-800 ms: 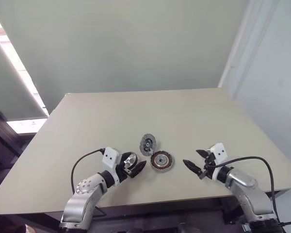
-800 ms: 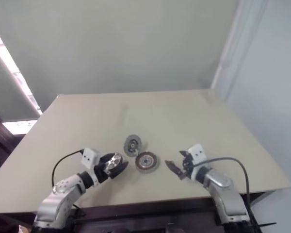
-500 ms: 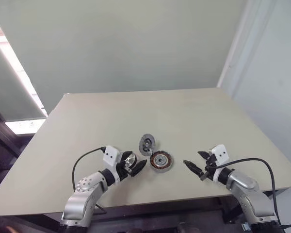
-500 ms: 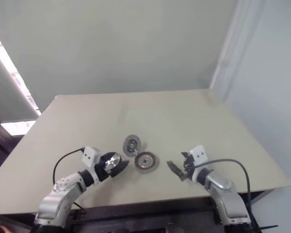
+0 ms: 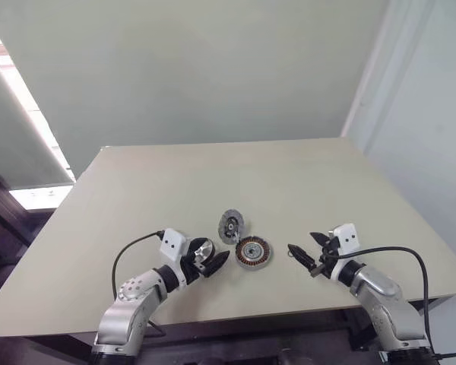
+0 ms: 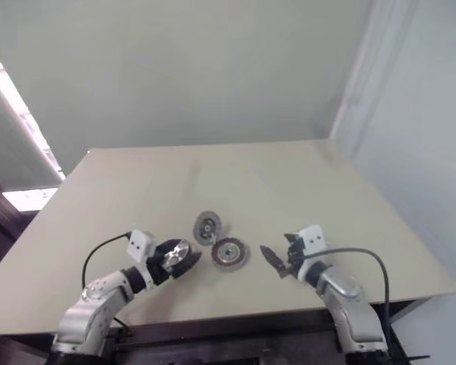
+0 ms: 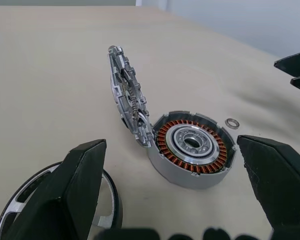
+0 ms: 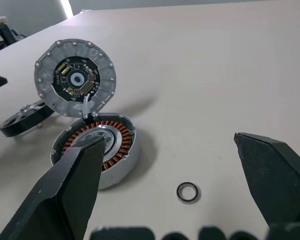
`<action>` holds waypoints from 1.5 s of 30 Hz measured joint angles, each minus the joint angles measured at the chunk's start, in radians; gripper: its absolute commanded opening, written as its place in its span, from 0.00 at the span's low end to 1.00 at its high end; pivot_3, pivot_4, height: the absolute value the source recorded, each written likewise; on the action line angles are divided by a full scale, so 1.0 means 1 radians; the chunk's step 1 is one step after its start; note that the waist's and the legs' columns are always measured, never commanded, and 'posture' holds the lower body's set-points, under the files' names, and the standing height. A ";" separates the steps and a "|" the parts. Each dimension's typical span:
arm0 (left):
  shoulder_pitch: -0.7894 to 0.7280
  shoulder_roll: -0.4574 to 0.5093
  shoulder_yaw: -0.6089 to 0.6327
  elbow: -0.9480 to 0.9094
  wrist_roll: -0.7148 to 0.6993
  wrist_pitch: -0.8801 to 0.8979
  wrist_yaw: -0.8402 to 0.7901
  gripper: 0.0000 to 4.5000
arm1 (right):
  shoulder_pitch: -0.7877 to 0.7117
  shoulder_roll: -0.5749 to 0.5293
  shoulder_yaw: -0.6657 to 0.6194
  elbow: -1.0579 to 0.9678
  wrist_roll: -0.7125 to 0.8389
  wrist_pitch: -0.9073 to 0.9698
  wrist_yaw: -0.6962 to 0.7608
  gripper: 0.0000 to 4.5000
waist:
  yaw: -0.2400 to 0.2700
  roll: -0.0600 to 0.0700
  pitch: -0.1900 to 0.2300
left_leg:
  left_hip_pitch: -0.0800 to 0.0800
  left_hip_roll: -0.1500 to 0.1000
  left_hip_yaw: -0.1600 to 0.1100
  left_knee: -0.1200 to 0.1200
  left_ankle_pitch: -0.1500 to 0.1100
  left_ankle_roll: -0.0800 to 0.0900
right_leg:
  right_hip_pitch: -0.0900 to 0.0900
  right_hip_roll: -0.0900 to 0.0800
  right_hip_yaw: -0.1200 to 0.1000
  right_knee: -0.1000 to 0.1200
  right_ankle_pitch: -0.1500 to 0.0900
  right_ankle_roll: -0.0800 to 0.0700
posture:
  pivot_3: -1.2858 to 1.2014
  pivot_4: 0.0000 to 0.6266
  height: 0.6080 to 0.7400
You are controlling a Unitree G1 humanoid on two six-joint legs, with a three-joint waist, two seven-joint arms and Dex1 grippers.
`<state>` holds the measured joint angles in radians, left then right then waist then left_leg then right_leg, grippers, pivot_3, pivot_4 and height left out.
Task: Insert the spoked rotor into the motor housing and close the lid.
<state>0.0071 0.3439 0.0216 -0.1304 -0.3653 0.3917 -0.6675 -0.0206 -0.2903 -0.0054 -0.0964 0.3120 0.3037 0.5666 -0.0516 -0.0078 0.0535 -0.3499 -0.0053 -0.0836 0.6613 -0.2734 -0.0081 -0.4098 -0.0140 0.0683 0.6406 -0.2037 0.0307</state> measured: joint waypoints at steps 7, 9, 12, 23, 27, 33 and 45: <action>0.027 0.046 -0.036 -0.022 -0.015 0.044 -0.073 1.00 | 0.017 -0.009 0.006 0.000 -0.020 -0.001 -0.013 1.00 | -0.001 0.000 0.000 | 0.000 0.000 0.000 0.000 0.000 0.000 | 0.000 0.000 0.000 0.000 0.000 0.000 | 0.52 0.00 1.00; 0.034 0.053 -0.045 -0.029 -0.020 0.056 -0.086 1.00 | 0.023 -0.012 0.010 0.001 -0.029 0.003 -0.022 1.00 | -0.001 0.000 0.000 | 0.000 0.000 0.000 0.000 0.000 0.000 | 0.000 0.000 0.000 0.000 0.000 0.000 | 0.52 0.00 1.00; 0.035 0.056 -0.049 -0.029 -0.023 0.057 -0.094 1.00 | 0.023 -0.011 0.018 0.004 -0.041 0.004 -0.036 1.00 | -0.001 0.000 0.000 | 0.000 0.000 0.000 0.000 0.000 0.000 | 0.000 0.000 0.000 0.000 0.000 0.000 | 0.52 0.00 1.00; 0.005 0.052 -0.074 -0.028 -0.021 0.046 -0.104 1.00 | -0.074 0.065 0.076 0.191 -0.129 -0.050 -0.099 1.00 | -0.001 0.000 0.000 | 0.000 0.000 0.000 0.000 0.000 0.000 | -0.001 0.000 0.000 0.000 0.000 0.000 | 0.52 0.00 1.00; 0.009 0.053 -0.077 -0.027 -0.020 0.039 -0.103 1.00 | -0.088 0.084 0.074 0.277 -0.139 -0.086 -0.116 1.00 | -0.001 0.000 0.000 | -0.001 0.000 0.000 0.000 0.000 0.000 | -0.001 0.000 0.000 0.000 0.000 0.000 | 0.52 0.00 1.00; 0.020 0.053 -0.077 -0.027 -0.021 0.035 -0.103 1.00 | -0.096 0.108 0.063 0.349 -0.142 -0.120 -0.135 1.00 | -0.002 0.001 0.000 | 0.000 0.000 0.001 0.000 0.000 0.000 | 0.000 0.000 0.000 0.000 0.000 0.000 | 0.52 0.00 1.00; 0.020 0.053 -0.078 -0.019 -0.015 0.033 -0.103 1.00 | -0.134 0.125 0.070 0.436 -0.173 -0.141 -0.148 1.00 | -0.002 0.001 0.000 | 0.000 0.000 0.000 0.000 0.000 0.000 | 0.000 0.000 0.001 0.000 0.000 0.000 | 0.52 0.00 1.00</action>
<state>0.0271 0.3968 -0.0559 -0.1498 -0.3806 0.4244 -0.7701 -0.1547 -0.1654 0.0646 0.3401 0.1390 0.1629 0.4186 -0.0531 -0.0070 0.0537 -0.3501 -0.0052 -0.0833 0.6609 -0.2735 -0.0078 -0.4102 -0.0139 0.0688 0.6408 -0.2037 0.0307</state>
